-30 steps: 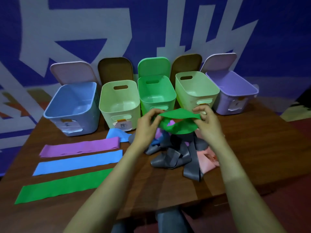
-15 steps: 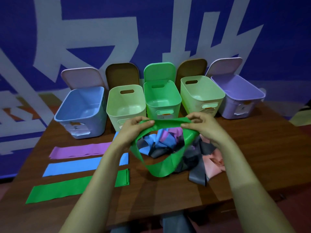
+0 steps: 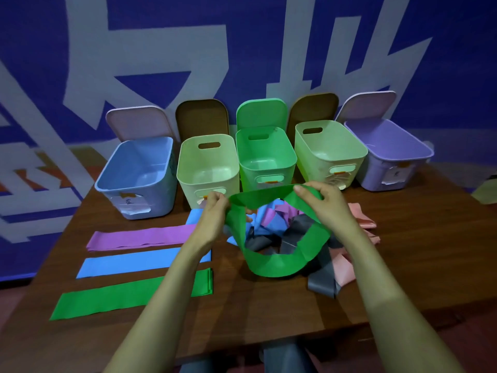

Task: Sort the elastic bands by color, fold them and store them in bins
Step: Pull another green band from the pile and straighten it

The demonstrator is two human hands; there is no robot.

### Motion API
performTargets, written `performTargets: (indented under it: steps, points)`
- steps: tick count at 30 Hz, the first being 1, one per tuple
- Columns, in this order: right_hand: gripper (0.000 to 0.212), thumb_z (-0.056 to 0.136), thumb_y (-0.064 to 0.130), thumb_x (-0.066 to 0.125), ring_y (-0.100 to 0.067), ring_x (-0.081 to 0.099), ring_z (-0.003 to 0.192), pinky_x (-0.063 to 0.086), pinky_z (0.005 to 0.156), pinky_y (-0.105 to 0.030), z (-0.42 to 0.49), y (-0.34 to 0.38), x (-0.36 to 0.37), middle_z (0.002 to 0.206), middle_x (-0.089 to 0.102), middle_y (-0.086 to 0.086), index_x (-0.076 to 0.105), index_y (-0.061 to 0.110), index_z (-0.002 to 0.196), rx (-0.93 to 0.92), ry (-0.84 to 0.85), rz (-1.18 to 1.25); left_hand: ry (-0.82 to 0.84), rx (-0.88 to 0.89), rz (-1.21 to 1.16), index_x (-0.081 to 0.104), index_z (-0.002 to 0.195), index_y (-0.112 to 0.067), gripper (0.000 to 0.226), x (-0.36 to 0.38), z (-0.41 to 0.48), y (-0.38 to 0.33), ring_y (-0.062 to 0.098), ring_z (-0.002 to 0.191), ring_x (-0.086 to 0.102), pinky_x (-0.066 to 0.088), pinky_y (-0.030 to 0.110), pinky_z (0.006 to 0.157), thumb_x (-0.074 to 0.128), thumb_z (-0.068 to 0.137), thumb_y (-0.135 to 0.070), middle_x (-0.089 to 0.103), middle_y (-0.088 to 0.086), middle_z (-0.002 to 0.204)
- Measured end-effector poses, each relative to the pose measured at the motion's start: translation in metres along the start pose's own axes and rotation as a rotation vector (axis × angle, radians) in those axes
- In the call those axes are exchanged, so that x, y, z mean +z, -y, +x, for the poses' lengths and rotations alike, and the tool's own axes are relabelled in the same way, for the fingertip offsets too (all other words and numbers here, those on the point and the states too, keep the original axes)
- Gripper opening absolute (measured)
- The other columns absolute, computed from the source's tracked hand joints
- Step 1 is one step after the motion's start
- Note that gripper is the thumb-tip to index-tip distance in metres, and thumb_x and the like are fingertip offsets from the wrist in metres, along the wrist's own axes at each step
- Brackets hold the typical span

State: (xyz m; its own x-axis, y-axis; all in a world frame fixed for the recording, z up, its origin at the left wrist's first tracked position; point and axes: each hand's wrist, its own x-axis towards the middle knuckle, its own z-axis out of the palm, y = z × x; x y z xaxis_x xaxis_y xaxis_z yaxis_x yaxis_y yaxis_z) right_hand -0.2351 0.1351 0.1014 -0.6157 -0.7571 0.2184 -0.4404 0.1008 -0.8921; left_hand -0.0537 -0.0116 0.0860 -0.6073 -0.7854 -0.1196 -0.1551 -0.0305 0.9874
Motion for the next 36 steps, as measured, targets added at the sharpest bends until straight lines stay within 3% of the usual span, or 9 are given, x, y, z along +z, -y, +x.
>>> performTargets:
  steps: [4,7,11,14,20,25,28,32,36]
  points:
    - [0.015,0.088,0.025,0.062,-0.011,0.058,0.095,0.041,0.083,-0.02,0.001,0.0,-0.003,0.093,0.066,0.003,0.068,0.014,0.098,-0.023,-0.082,0.056,0.072,-0.057,-0.29,0.047,0.09,-0.014,0.027,0.003,-0.001,-0.003,0.017,0.062,0.051,0.044,0.021,0.045,0.054,0.071,0.003,0.049,0.006,0.077]
    - [0.008,0.09,0.017,0.059,-0.007,0.057,0.093,0.041,0.082,-0.01,0.002,0.0,-0.004,0.092,0.064,0.01,0.065,0.021,0.094,-0.051,-0.049,0.06,0.22,0.019,-0.02,0.055,0.105,-0.017,0.034,0.002,-0.003,0.002,0.013,0.072,0.058,0.05,0.02,0.058,0.058,0.081,0.008,0.058,0.006,0.093]
    - [0.017,0.093,0.012,0.054,-0.013,0.058,0.101,0.044,0.09,-0.025,0.004,-0.004,-0.005,0.101,0.065,0.004,0.065,0.021,0.102,-0.064,-0.033,0.057,0.246,-0.001,0.158,0.056,0.113,-0.021,0.049,0.011,-0.005,0.003,0.015,0.078,0.059,0.05,0.029,0.072,0.059,0.066,-0.012,0.063,0.004,0.097]
    - [0.021,0.095,0.009,0.049,-0.011,0.055,0.103,0.043,0.088,-0.022,0.003,-0.004,-0.007,0.105,0.063,0.002,0.064,0.017,0.106,-0.071,-0.045,0.017,0.346,-0.002,0.227,0.059,0.109,-0.009,0.048,0.013,-0.008,0.004,0.019,0.076,0.054,0.044,0.036,0.071,0.055,0.061,-0.013,0.059,0.009,0.085]
    - [0.025,0.096,0.01,0.044,-0.014,0.053,0.104,0.039,0.086,-0.025,0.003,-0.016,-0.008,0.11,0.06,-0.004,0.064,0.017,0.109,-0.08,-0.105,-0.13,0.343,0.062,-0.042,0.051,0.118,-0.002,0.073,0.015,-0.012,0.012,0.034,0.112,0.056,0.047,0.047,0.097,0.082,0.059,-0.032,0.057,0.023,0.122]
    - [0.025,0.096,0.009,0.044,-0.017,0.053,0.106,0.039,0.089,-0.027,-0.003,-0.025,-0.004,0.11,0.06,-0.004,0.063,0.013,0.111,-0.037,-0.131,-0.207,0.491,0.068,-0.336,0.05,0.116,-0.001,0.065,0.013,-0.014,0.012,0.016,0.098,0.064,0.05,0.024,0.084,0.081,0.066,-0.028,0.067,0.004,0.106]
    - [0.041,0.089,0.002,0.048,-0.018,0.038,0.12,0.031,0.094,-0.027,-0.009,-0.027,-0.005,0.119,0.049,0.0,0.052,0.019,0.127,0.03,-0.018,-0.33,0.275,0.161,-0.176,0.058,0.101,-0.013,0.016,0.02,-0.015,0.01,0.011,0.087,0.063,0.049,0.027,0.082,0.061,0.086,-0.009,0.068,0.002,0.093]
    - [0.053,0.087,0.001,0.052,-0.008,0.039,0.123,0.031,0.104,-0.025,-0.021,-0.007,0.005,0.129,0.045,0.007,0.042,0.024,0.134,0.013,0.143,-0.087,0.04,0.417,0.263,0.059,0.083,-0.026,0.016,0.03,-0.016,0.005,0.01,0.076,0.057,0.048,0.022,0.073,0.066,0.085,-0.012,0.06,0.002,0.081]
    - [0.029,0.086,0.025,0.065,-0.006,0.061,0.094,0.048,0.083,-0.021,-0.023,0.005,0.018,0.103,0.066,0.006,0.061,0.028,0.115,-0.114,0.241,-0.155,-0.04,0.587,0.357,0.053,0.084,-0.022,0.024,0.045,-0.022,-0.006,-0.007,0.066,0.054,0.045,0.009,0.066,0.071,0.08,-0.005,0.057,-0.014,0.072]
